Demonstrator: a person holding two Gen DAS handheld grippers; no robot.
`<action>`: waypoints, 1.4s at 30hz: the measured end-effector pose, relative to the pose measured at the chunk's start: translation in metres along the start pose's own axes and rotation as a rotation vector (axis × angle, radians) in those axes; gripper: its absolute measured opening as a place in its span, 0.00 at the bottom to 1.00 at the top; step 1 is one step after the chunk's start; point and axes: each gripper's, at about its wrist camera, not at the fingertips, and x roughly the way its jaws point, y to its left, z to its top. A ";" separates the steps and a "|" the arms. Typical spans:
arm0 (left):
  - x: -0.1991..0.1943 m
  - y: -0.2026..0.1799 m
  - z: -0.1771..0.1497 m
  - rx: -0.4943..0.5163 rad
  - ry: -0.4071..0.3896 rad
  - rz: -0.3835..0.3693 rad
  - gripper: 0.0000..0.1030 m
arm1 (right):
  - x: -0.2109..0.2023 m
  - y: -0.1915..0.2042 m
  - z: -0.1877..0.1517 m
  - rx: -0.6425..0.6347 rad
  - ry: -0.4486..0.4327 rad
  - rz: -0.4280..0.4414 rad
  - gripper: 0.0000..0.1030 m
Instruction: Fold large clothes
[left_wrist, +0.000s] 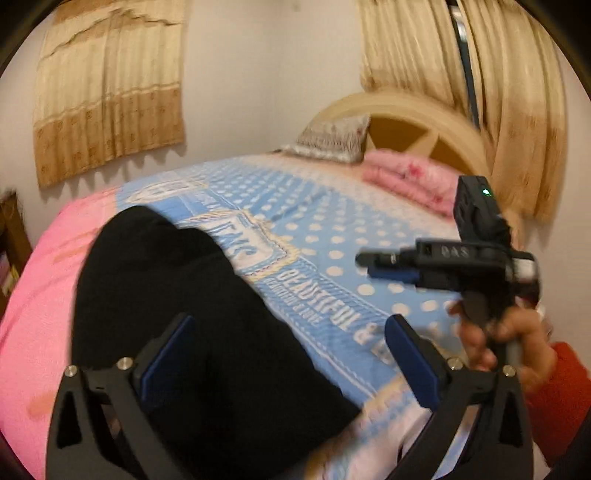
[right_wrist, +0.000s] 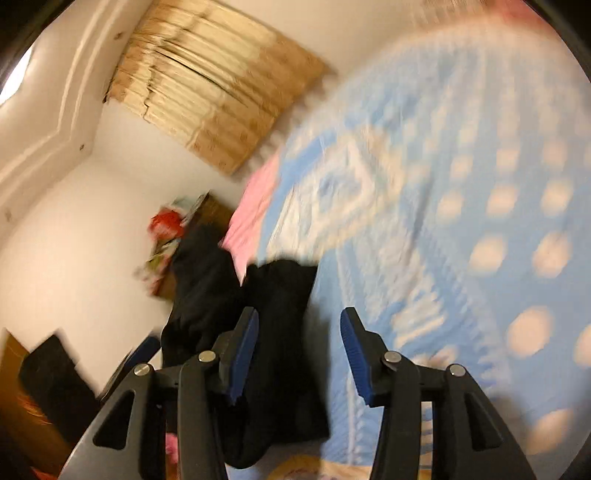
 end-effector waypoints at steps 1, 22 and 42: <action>-0.012 0.010 -0.002 -0.034 -0.018 -0.003 1.00 | -0.008 0.021 0.002 -0.071 -0.017 -0.005 0.46; 0.080 0.075 -0.018 -0.067 0.078 0.418 1.00 | 0.216 0.080 -0.004 -0.251 0.191 -0.079 0.30; 0.089 0.117 -0.011 -0.240 0.120 0.347 1.00 | 0.114 0.132 -0.004 -0.293 -0.038 -0.206 0.14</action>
